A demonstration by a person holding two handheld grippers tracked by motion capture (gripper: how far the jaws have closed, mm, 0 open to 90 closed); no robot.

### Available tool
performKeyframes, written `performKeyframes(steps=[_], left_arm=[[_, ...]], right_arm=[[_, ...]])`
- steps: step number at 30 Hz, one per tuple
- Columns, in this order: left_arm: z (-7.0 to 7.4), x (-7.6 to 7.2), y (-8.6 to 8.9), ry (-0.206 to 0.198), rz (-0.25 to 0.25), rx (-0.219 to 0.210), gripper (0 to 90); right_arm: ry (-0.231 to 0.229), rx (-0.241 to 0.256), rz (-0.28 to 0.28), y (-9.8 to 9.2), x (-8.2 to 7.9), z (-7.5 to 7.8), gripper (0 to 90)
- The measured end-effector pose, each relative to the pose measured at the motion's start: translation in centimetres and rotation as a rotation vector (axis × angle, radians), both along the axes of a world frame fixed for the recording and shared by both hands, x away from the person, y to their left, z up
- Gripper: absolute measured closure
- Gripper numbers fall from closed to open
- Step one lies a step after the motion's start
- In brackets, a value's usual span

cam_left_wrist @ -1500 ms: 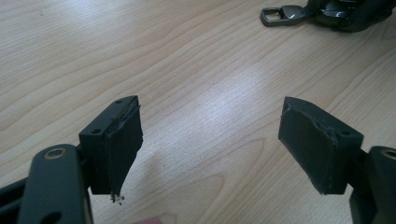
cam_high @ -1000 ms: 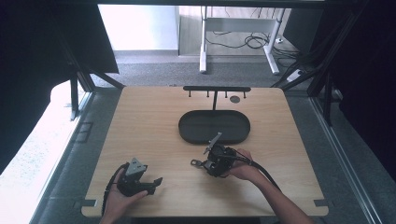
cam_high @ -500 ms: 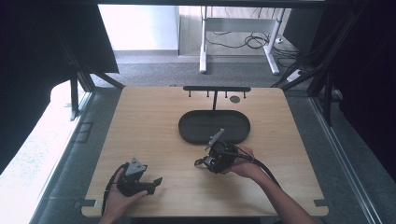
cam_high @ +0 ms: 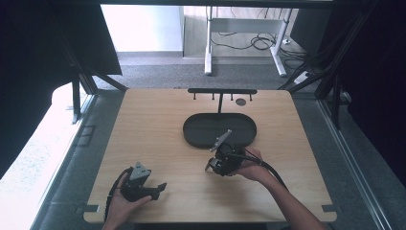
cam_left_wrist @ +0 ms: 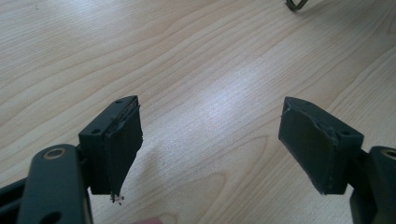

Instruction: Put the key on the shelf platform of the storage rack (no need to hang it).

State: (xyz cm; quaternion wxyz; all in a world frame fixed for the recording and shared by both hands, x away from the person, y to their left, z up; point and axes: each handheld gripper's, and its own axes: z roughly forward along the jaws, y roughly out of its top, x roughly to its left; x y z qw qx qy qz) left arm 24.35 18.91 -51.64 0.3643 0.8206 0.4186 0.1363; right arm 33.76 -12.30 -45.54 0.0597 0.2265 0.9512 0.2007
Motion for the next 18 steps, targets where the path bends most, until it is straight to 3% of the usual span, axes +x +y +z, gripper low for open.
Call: performKeyframes(steps=[18], left_arm=[[-0.14, 0.07, 0.03, 0.007, 0.001, 0.007, 21.6]], right_arm=[[-0.016, 0.009, 0.003, -0.14, 0.04, 0.76, 49.5]])
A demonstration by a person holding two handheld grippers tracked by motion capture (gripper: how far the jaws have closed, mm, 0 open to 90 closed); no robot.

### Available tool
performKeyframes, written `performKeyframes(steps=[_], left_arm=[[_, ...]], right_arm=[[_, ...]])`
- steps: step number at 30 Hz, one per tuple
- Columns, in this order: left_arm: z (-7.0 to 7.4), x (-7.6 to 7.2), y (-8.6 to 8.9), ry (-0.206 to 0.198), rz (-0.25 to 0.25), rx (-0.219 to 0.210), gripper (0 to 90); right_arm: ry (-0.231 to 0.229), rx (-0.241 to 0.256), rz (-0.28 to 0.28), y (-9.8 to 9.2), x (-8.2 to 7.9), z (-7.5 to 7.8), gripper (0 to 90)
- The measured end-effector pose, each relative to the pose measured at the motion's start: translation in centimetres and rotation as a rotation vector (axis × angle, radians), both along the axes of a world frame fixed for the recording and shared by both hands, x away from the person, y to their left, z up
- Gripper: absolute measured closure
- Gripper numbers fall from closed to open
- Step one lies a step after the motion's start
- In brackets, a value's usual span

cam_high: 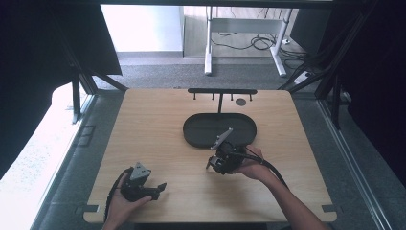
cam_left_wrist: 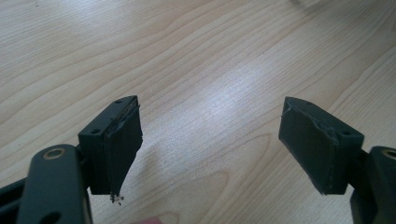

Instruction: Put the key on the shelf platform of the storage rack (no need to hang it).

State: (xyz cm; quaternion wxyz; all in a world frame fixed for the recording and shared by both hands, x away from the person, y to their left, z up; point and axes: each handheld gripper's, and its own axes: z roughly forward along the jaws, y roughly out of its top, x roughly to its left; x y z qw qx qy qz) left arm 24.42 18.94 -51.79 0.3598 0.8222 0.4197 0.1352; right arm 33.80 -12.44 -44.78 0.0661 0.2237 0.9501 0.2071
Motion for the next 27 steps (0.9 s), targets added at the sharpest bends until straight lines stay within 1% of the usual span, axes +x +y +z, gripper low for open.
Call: performKeyframes(steps=[2, 10, 20, 27], left_arm=[[-0.06, 0.00, -0.07, 0.006, 0.001, 0.005, 21.4], [-0.13, 0.04, -0.06, 0.007, 0.003, 0.006, 21.4], [-0.35, 0.10, -0.22, 0.019, 0.001, 0.018, 21.2], [-0.37, 0.12, -0.18, 0.022, 0.003, 0.017, 21.1]], right_arm=[[0.000, 0.002, 0.001, -0.02, -0.02, 0.04, 49.5], [0.000, 0.000, -0.002, -0.14, -0.01, 0.11, 49.5], [-0.004, 0.004, -0.001, -0.12, -0.14, 0.15, 49.5], [-0.005, 0.004, 0.005, -0.14, -0.20, 0.17, 49.5]])
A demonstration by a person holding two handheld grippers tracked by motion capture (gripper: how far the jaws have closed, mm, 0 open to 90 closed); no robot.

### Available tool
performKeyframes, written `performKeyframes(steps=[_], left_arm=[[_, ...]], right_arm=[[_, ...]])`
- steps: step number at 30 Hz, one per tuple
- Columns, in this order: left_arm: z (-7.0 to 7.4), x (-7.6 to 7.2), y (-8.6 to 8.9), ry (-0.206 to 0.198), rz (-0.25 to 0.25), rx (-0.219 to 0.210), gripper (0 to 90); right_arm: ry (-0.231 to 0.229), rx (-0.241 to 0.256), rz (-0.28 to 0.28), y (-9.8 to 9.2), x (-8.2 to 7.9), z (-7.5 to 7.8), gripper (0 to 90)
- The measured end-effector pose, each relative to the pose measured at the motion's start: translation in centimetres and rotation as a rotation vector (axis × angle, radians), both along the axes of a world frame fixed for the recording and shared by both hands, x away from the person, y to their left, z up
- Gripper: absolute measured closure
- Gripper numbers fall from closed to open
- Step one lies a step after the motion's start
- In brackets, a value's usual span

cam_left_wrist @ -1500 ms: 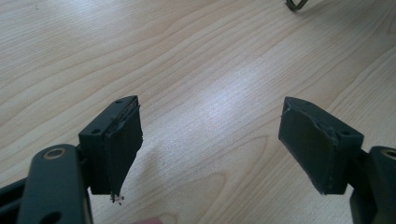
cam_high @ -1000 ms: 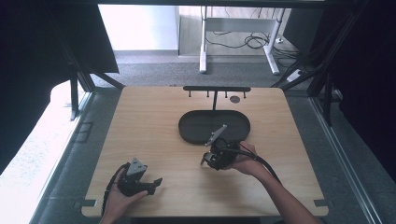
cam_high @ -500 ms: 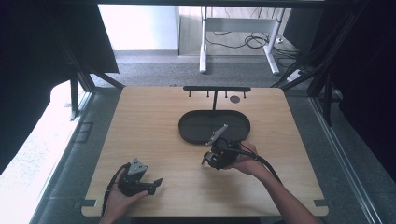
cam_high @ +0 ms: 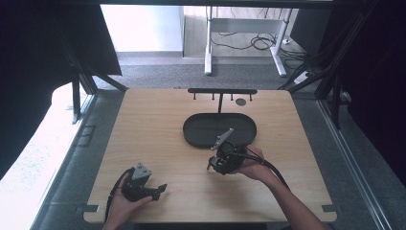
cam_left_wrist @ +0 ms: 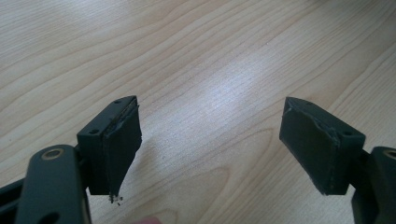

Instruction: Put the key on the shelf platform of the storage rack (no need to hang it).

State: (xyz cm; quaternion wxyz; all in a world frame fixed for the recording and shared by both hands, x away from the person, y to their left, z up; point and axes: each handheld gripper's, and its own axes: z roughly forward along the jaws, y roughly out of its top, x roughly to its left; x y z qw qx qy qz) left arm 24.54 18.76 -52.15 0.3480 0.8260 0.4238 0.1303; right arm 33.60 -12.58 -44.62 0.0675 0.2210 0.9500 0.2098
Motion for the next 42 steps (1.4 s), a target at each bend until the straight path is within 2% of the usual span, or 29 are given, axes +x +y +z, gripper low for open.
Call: performKeyframes(steps=[31, 34, 42], left_arm=[[-0.61, 0.22, -0.17, 0.017, -0.005, 0.024, 20.7], [-0.66, 0.22, -0.24, 0.020, -0.007, 0.026, 20.4], [-0.71, 0.26, -0.20, 0.023, -0.009, 0.031, 20.3]], right_arm=[[-0.011, -0.027, 0.000, 0.01, -0.13, -0.41, 49.4], [-0.039, -0.018, -0.013, 0.11, -0.27, -0.25, 49.4], [-0.025, -0.020, -0.008, -0.13, -0.17, -0.18, 49.5]])
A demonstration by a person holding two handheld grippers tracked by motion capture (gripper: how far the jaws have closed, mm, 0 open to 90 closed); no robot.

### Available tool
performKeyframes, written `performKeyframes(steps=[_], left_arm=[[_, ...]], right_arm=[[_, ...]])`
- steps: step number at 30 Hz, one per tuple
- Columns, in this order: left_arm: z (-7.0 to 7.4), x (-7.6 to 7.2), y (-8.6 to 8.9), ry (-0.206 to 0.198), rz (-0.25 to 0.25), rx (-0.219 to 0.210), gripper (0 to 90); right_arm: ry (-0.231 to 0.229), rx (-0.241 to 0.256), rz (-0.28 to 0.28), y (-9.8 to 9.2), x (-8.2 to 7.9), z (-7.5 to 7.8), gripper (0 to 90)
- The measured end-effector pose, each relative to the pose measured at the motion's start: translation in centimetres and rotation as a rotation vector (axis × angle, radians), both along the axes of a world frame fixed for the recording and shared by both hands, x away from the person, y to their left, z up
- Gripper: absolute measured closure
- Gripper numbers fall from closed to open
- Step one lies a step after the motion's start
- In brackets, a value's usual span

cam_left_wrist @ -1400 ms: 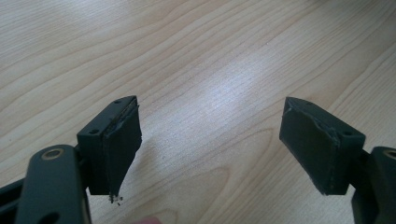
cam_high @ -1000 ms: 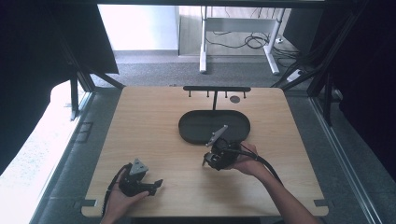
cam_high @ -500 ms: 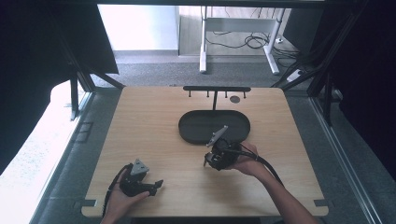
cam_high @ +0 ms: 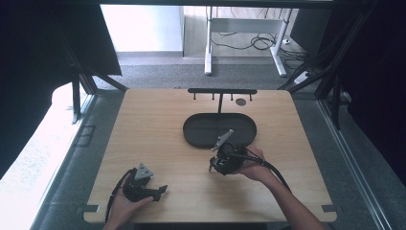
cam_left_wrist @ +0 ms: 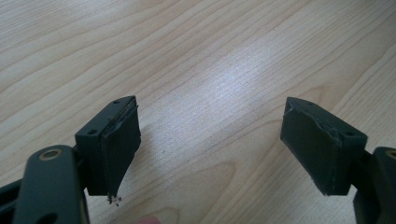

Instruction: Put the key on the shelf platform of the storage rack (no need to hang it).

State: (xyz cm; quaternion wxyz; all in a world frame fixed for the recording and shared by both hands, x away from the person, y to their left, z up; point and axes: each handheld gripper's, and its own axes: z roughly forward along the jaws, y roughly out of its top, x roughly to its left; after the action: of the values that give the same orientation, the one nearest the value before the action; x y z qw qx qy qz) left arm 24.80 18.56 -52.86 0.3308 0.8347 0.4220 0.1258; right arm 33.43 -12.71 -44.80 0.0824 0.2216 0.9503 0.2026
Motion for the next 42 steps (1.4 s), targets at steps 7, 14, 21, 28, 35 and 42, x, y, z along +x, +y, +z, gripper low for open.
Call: performKeyframes(steps=[7, 14, 21, 28, 35, 42], left_arm=[[0.0, 0.0, -0.1, 0.002, 0.002, 0.000, 20.1], [0.0, 0.0, 0.0, 0.002, 0.002, 0.004, 20.1], [0.0, 0.0, 0.0, 0.000, -0.001, 0.001, 20.1], [0.0, 0.1, 0.0, 0.001, 0.001, 0.001, 20.1], [0.0, 0.1, 0.0, -0.001, 0.000, 0.001, 20.1], [0.0, 0.0, 0.0, 0.001, 0.002, -0.004, 20.1]], right_arm=[[-0.001, 0.013, -0.009, -0.4, 0.2, 0.4, 49.5], [0.000, 0.026, -0.012, -0.7, 0.2, 0.7, 49.5], [-0.006, 0.026, -0.013, -0.7, 0.4, 1.1, 49.5], [-0.009, 0.030, -0.030, -1.0, 1.1, 1.3, 49.5], [-0.013, 0.041, -0.047, -1.2, 2.1, 2.0, 49.6], [-0.021, 0.045, -0.070, -1.4, 3.4, 2.4, 49.6]])
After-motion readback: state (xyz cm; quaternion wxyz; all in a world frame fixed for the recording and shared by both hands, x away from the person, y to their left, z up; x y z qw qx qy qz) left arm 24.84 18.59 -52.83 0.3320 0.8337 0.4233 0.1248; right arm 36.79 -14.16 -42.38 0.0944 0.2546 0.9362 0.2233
